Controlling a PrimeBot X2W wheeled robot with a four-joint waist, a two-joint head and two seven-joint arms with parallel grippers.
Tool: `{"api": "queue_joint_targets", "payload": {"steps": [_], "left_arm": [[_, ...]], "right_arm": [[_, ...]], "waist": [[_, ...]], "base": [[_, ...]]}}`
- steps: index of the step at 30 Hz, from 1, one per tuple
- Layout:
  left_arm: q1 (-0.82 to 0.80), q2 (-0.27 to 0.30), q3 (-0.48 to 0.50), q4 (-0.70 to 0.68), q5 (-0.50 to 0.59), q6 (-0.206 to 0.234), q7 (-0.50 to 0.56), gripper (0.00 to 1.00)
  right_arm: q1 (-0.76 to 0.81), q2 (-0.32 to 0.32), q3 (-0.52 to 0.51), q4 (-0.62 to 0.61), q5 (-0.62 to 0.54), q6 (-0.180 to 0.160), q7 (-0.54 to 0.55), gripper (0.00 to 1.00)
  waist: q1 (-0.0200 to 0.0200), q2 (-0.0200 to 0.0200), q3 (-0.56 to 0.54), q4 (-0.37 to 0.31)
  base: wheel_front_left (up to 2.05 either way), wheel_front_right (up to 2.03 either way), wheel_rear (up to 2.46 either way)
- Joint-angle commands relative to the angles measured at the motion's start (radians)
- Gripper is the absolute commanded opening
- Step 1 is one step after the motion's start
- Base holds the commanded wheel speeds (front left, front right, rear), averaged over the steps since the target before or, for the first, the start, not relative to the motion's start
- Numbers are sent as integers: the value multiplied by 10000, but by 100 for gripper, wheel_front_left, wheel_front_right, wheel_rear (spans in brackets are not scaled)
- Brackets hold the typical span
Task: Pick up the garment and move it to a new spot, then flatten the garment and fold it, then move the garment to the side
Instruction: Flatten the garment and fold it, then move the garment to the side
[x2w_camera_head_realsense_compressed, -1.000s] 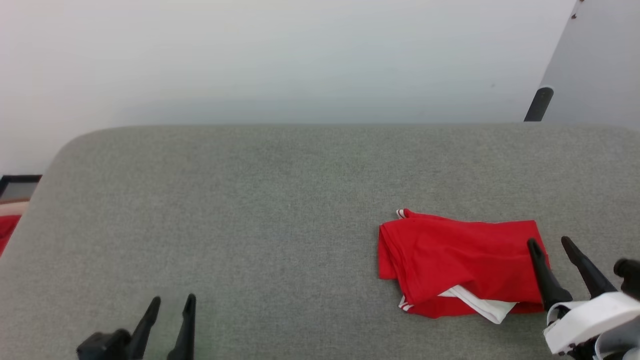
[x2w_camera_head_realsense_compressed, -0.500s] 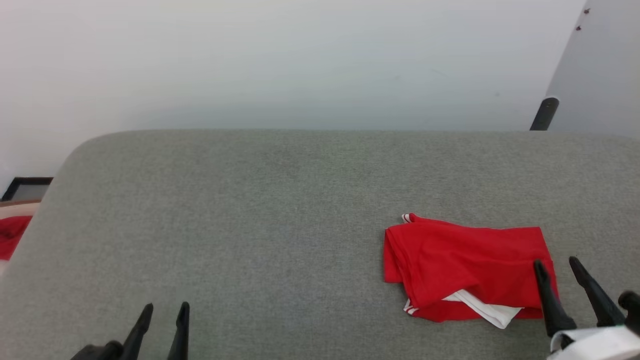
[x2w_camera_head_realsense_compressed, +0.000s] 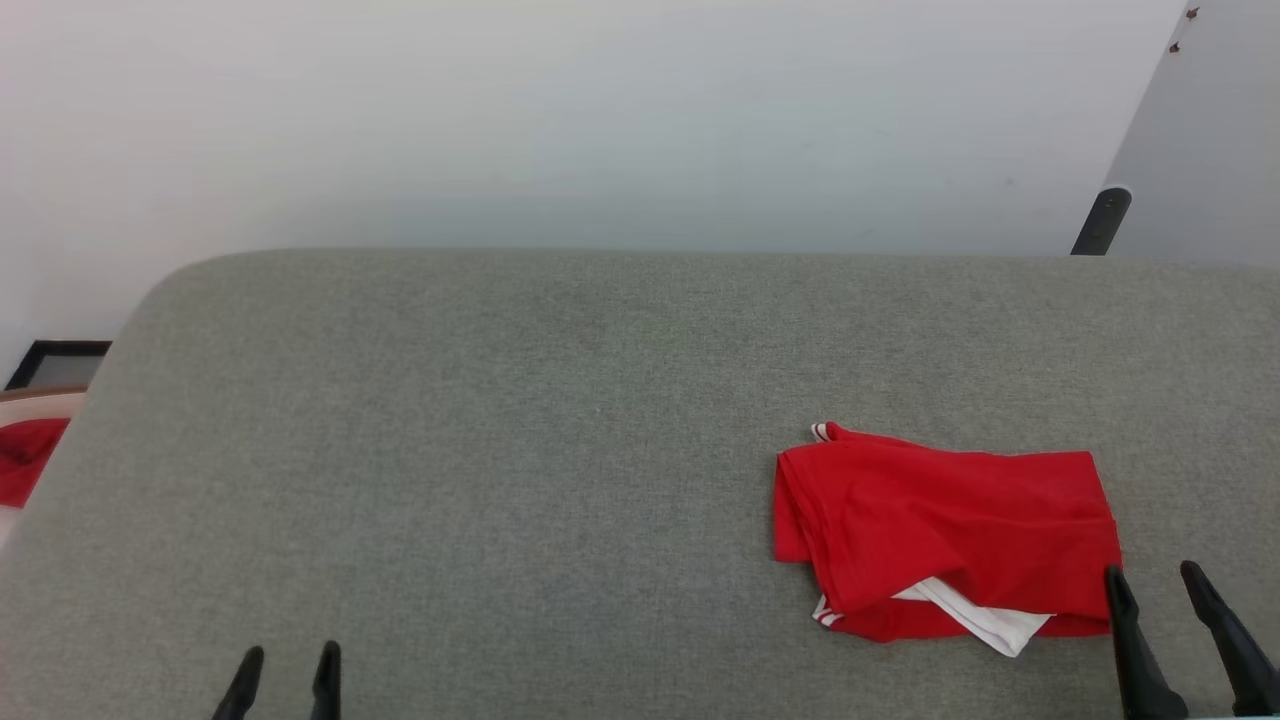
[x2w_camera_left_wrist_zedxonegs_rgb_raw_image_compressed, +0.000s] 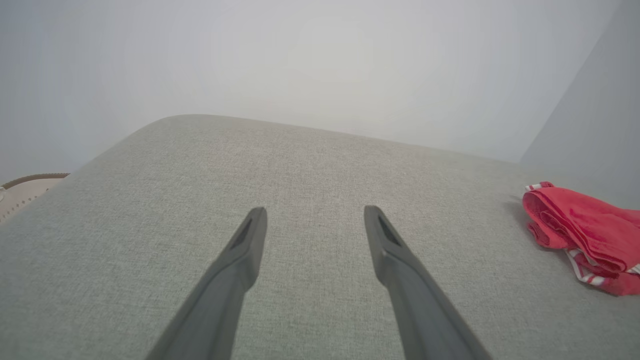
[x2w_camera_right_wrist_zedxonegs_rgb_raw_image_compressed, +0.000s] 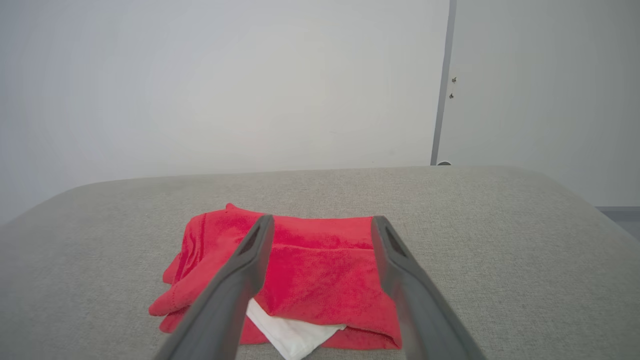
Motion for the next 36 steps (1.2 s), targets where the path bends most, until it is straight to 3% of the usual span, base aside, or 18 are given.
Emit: {"api": "queue_joint_targets", "payload": {"steps": [1, 26, 31, 36], "left_arm": [[103, -52, 85, -80, 64, -23, -3, 100], [-6, -389, 50, -391, 348, -23, -3, 100], [-120, -460, -27, -365, 374, -23, -3, 100], [-377, -620, -119, -360, 346, -23, -3, 100]], "right_arm": [[108, 53, -92, -65, -21, -4, -1, 100], [311, 400, -231, -453, -91, -4, 348, 100], [70, 223, 51, -410, 115, -4, 1020, 100], [-830, -273, 272, -530, 185, -4, 2744, 100]], "waist": [[0, 0, 4, -3], [0, 0, 24, 66], [0, 0, 67, 134], [0, 0, 350, 142]], "base": [[0, 0, 0], [0, 0, 0], [0, 0, 0], [0, 0, 0]]}}
